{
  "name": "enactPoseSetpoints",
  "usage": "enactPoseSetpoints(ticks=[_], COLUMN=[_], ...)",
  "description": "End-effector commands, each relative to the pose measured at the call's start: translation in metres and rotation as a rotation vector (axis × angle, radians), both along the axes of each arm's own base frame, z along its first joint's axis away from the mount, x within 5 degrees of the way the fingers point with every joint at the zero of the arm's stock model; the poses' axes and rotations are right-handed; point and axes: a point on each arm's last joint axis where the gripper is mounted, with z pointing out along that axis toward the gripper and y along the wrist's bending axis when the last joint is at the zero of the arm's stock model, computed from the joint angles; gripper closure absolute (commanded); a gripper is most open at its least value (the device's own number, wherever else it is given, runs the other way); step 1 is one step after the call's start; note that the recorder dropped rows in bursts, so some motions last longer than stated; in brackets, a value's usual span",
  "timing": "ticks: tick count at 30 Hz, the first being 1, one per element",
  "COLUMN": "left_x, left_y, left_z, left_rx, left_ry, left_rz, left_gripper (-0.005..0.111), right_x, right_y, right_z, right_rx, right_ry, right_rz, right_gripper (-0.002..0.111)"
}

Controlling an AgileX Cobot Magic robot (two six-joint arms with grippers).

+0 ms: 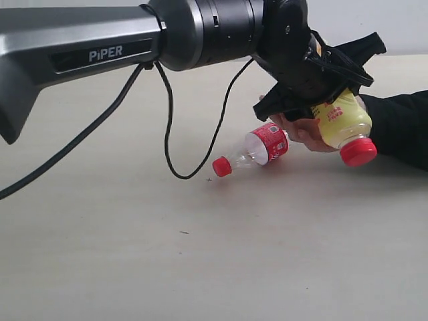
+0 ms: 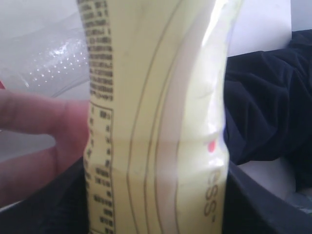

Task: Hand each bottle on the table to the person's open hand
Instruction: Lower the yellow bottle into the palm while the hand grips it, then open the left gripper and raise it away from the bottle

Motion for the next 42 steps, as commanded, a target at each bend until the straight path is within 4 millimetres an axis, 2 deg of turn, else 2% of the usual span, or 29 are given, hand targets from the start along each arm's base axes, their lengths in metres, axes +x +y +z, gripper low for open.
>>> enactPoseSetpoints(ticks=[1, 9, 11, 13, 17, 19, 21, 31, 39, 42], left_x=[0.0009, 0.0011, 0.0011, 0.0011, 0.0013, 0.0014, 0.0014, 0.0014, 0.0014, 0.0001], left_y=[-0.0024, -0.0026, -0.0026, -0.0026, -0.0027, -0.0028, -0.0028, -0.0028, -0.0028, -0.0015], left_z=[0.0020, 0.0019, 0.0019, 0.0019, 0.0022, 0.0023, 0.0023, 0.0023, 0.0023, 0.0111], left_rx=[0.006, 0.004, 0.005, 0.005, 0.008, 0.007, 0.008, 0.019, 0.023, 0.015], left_ry=[-0.047, -0.051, -0.052, -0.052, -0.061, -0.062, -0.063, -0.076, -0.080, -0.097], left_rz=[-0.030, -0.031, -0.033, -0.033, -0.040, -0.040, -0.041, -0.058, -0.064, -0.070], left_gripper=[0.107, 0.107, 0.104, 0.093, 0.063, 0.051, 0.045, 0.034, 0.034, 0.034], right_x=[-0.0002, -0.0002, -0.0002, -0.0002, -0.0002, -0.0002, -0.0002, -0.0002, -0.0002, -0.0002], right_y=[-0.0006, -0.0006, -0.0006, -0.0006, -0.0006, -0.0006, -0.0006, -0.0006, -0.0006, -0.0006], right_z=[0.0000, 0.0000, 0.0000, 0.0000, 0.0000, 0.0000, 0.0000, 0.0000, 0.0000, 0.0000], right_rx=[0.006, 0.006, 0.006, 0.006, 0.006, 0.006, 0.006, 0.006, 0.006, 0.006], right_ry=[-0.008, -0.008, -0.008, -0.008, -0.008, -0.008, -0.008, -0.008, -0.008, -0.008], right_rz=[-0.005, -0.005, -0.005, -0.005, -0.005, -0.005, -0.005, -0.005, -0.005, -0.005], right_gripper=[0.108, 0.108, 0.108, 0.108, 0.108, 0.108, 0.108, 0.108, 0.108, 0.108])
